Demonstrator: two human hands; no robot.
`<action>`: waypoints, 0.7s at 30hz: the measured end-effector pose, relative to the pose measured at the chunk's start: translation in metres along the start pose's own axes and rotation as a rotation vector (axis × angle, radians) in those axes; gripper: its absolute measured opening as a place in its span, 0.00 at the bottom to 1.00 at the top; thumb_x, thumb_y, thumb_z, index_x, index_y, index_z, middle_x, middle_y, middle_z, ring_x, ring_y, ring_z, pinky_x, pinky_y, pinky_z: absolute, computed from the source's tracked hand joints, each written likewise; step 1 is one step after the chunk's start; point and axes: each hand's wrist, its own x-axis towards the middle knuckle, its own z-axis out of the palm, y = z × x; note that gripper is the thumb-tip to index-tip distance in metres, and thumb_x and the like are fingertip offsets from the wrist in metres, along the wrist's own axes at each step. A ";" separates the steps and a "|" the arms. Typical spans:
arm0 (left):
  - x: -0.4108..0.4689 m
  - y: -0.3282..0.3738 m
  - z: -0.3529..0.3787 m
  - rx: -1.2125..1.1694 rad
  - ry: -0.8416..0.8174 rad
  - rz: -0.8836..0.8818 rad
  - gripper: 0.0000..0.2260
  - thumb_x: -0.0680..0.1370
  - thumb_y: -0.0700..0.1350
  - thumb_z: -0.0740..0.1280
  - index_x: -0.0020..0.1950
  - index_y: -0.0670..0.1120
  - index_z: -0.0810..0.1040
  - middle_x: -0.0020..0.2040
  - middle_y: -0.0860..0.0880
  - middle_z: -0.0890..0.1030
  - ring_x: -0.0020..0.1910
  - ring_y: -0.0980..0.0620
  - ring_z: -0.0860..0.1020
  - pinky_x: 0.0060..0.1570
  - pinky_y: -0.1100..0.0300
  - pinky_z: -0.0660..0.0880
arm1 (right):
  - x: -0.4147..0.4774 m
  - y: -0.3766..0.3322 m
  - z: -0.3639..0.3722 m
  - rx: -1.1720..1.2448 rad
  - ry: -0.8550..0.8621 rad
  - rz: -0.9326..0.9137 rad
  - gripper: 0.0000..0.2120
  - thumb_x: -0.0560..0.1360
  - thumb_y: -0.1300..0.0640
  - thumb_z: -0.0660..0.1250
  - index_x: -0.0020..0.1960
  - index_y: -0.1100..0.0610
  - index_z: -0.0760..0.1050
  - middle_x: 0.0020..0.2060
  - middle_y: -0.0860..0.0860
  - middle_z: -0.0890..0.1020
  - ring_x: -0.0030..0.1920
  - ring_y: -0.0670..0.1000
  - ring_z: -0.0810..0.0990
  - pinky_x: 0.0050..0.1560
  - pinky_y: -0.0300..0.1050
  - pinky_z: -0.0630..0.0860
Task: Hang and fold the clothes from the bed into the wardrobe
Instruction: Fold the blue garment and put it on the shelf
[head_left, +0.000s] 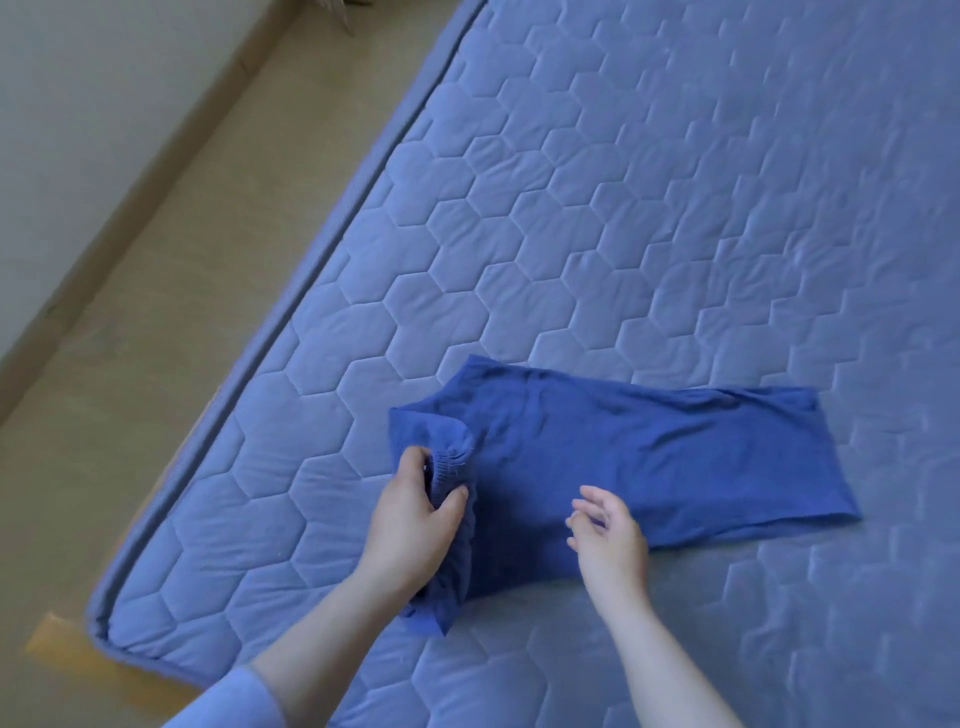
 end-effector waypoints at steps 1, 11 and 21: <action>-0.001 0.008 0.015 0.008 0.000 0.011 0.09 0.74 0.44 0.67 0.45 0.53 0.67 0.38 0.56 0.77 0.38 0.64 0.74 0.33 0.70 0.67 | 0.004 0.005 -0.013 0.012 0.011 0.007 0.13 0.78 0.64 0.62 0.56 0.49 0.74 0.50 0.46 0.80 0.52 0.53 0.81 0.58 0.59 0.78; 0.006 0.096 0.149 -0.342 -0.320 0.015 0.19 0.79 0.50 0.66 0.68 0.55 0.65 0.55 0.58 0.79 0.47 0.55 0.82 0.46 0.60 0.80 | 0.048 0.053 -0.105 0.112 0.072 -0.030 0.11 0.79 0.67 0.62 0.58 0.57 0.74 0.52 0.56 0.82 0.51 0.53 0.80 0.55 0.44 0.73; 0.037 0.049 0.157 0.154 -0.178 0.078 0.05 0.78 0.44 0.63 0.52 0.53 0.76 0.52 0.54 0.80 0.47 0.62 0.78 0.47 0.68 0.73 | 0.091 0.044 -0.103 -0.105 0.041 -0.005 0.28 0.76 0.54 0.69 0.73 0.58 0.65 0.66 0.54 0.73 0.62 0.52 0.74 0.61 0.42 0.69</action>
